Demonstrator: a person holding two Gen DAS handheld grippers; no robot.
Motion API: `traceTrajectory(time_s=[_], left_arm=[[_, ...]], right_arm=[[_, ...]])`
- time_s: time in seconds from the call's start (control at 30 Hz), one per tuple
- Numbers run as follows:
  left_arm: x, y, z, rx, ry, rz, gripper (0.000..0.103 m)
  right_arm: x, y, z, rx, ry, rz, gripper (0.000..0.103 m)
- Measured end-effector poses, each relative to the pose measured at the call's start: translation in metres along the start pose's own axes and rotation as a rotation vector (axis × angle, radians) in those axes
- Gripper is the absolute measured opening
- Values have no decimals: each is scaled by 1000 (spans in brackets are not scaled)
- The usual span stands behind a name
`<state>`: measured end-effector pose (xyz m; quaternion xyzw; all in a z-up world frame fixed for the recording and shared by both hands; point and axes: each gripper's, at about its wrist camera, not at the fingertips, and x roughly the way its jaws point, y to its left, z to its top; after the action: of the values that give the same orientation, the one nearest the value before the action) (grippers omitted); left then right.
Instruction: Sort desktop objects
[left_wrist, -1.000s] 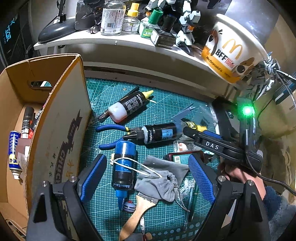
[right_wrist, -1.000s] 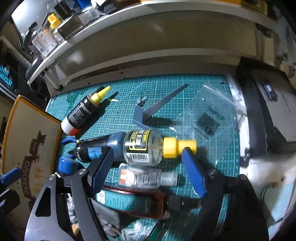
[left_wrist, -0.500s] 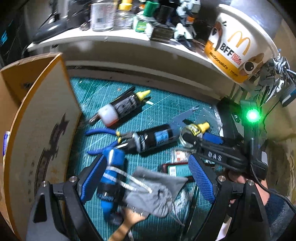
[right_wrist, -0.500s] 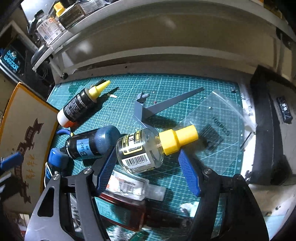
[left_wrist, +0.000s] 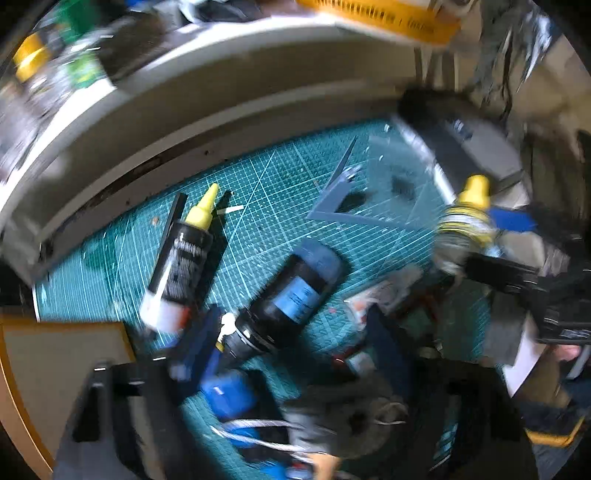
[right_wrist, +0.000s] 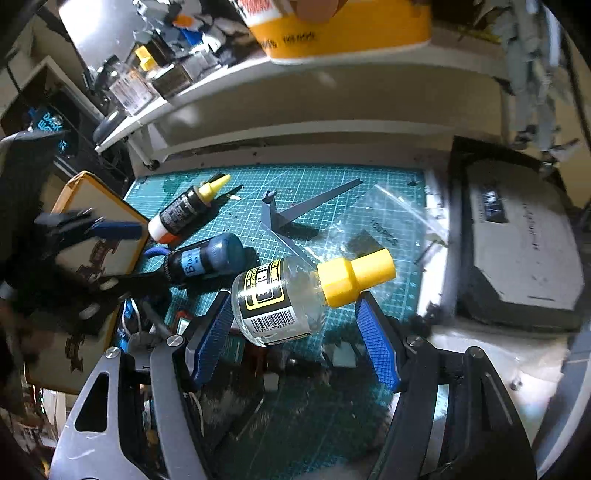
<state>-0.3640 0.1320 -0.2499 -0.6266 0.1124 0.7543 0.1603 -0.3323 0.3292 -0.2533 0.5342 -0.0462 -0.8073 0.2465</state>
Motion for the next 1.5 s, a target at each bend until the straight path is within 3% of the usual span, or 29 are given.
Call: traceTrajectory(time_s=[0.27,0.37,0.57,0.7,0.87,1.1,1.27,1.5], left_arm=[[45,-16,10,200,104,18,63],[59,-17,9,230,146,38,54],[64,-16,8,224,148,33,53],[61,-10,8,156,145,12,48],[42,-5,6,77,83,-11,41],[9,-6,-5,-11,-20,-23,41],[-31,-10,-18,-113,-152,-18,41],[-67,-15,-35,-222,-277,-12,41]], right_arm=[[-5,-14,-12,31,9,19,65],[-7,-18,-12,40,11,24,65],[-6,-19,-12,38,13,24,65],[-6,-16,-10,30,13,23,65],[-11,-9,-7,11,5,22,65],[-19,5,-4,0,-17,22,65],[-28,18,-6,-16,-39,18,65],[-47,42,-10,-48,-69,0,65]])
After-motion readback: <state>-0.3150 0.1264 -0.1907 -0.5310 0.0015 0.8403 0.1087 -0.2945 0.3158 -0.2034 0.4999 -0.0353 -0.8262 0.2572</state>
